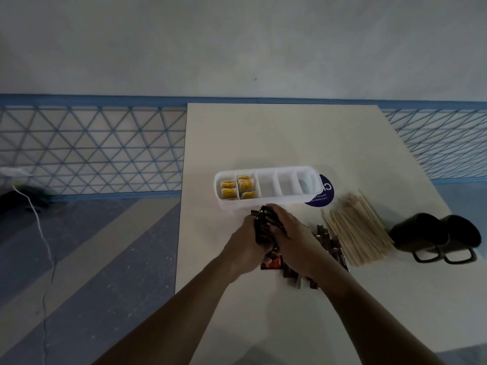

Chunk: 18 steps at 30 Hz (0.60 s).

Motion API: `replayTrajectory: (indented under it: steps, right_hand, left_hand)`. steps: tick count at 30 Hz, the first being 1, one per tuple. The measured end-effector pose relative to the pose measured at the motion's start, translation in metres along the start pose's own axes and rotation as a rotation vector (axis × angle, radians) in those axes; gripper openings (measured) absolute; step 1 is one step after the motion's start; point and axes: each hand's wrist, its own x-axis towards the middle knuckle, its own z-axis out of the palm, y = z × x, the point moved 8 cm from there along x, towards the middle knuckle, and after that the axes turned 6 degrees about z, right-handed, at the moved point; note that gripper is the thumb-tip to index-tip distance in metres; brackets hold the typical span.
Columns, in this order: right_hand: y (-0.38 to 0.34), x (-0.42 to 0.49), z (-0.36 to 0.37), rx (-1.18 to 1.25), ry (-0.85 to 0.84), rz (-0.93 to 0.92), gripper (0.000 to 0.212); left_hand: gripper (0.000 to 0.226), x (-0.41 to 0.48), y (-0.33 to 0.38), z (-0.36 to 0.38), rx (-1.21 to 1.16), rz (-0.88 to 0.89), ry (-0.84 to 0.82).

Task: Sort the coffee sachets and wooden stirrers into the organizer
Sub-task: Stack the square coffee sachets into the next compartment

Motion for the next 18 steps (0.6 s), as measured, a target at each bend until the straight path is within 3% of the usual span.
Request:
replayTrajectory:
  steps: [4,9,15,18]
  right_hand:
    - [-0.001,0.005,-0.007,-0.078,-0.039,-0.017,0.046]
    - [0.013,0.017,-0.028,0.119,0.003,0.073,0.052]
    - [0.008,0.036,-0.044,0.124,0.023,0.076,0.022]
    - [0.005,0.05,-0.061,0.06,0.064,0.052,0.021]
  left_hand:
    - [0.023,0.01,0.002,0.007,-0.024,-0.039,-0.009]
    - [0.024,0.02,0.018,0.007,-0.126,0.008,0.029]
    - [0.024,0.034,0.045,0.009,-0.097,0.085,0.022]
    - [0.02,0.043,0.051,0.008,-0.112,0.068,0.014]
